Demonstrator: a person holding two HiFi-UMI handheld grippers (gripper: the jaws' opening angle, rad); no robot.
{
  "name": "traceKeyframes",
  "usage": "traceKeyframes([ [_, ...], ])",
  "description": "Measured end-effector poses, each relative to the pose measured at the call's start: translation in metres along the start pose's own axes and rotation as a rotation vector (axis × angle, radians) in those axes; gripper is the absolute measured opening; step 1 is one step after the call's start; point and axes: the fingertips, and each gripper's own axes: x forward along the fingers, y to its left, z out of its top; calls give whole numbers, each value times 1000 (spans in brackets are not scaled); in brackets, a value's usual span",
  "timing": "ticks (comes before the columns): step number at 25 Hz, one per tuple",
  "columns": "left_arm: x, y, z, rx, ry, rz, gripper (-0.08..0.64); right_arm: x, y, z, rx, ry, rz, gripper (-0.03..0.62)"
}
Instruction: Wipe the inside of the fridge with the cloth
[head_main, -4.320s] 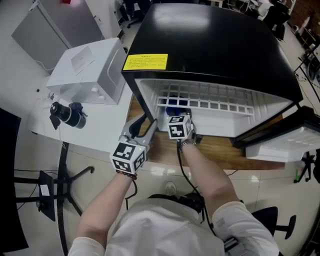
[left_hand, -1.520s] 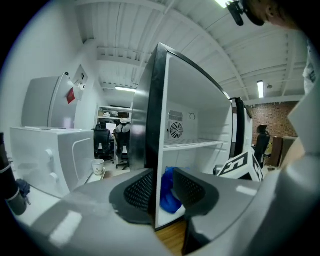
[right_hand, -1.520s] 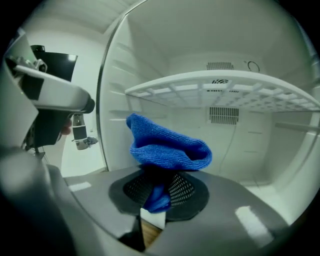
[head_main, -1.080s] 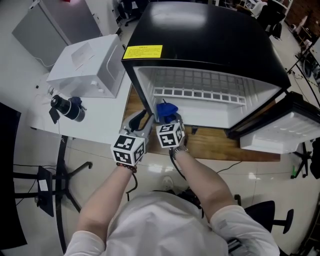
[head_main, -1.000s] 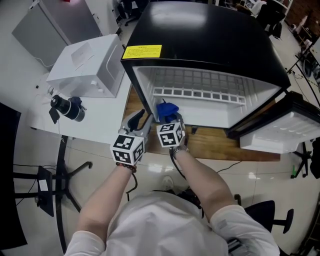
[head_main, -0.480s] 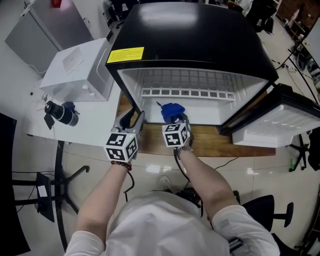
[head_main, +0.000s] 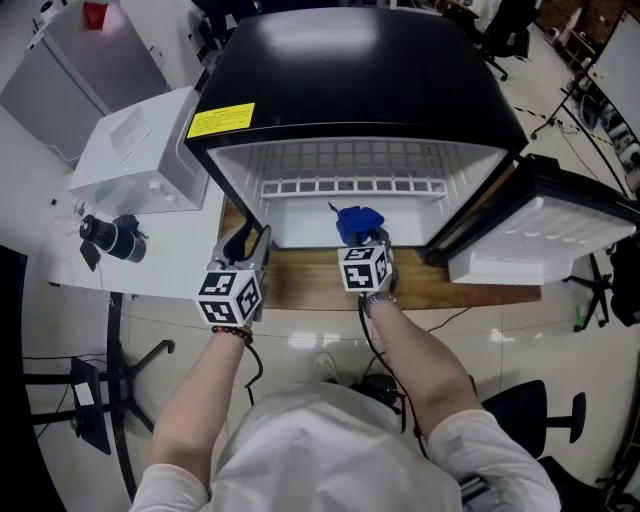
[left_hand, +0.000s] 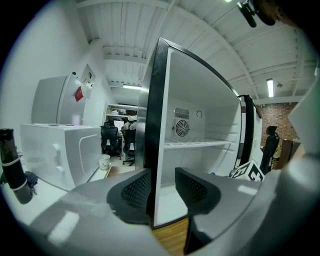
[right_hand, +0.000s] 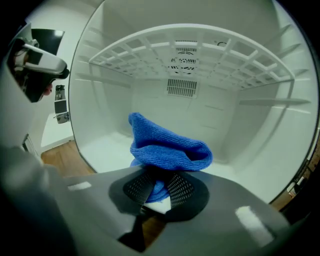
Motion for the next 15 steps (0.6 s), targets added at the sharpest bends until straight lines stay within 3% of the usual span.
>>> traceKeyframes([
  [15,-4,-25,-7,-13,2,-30,143,-13,-83,-20,40,47,-135,61],
])
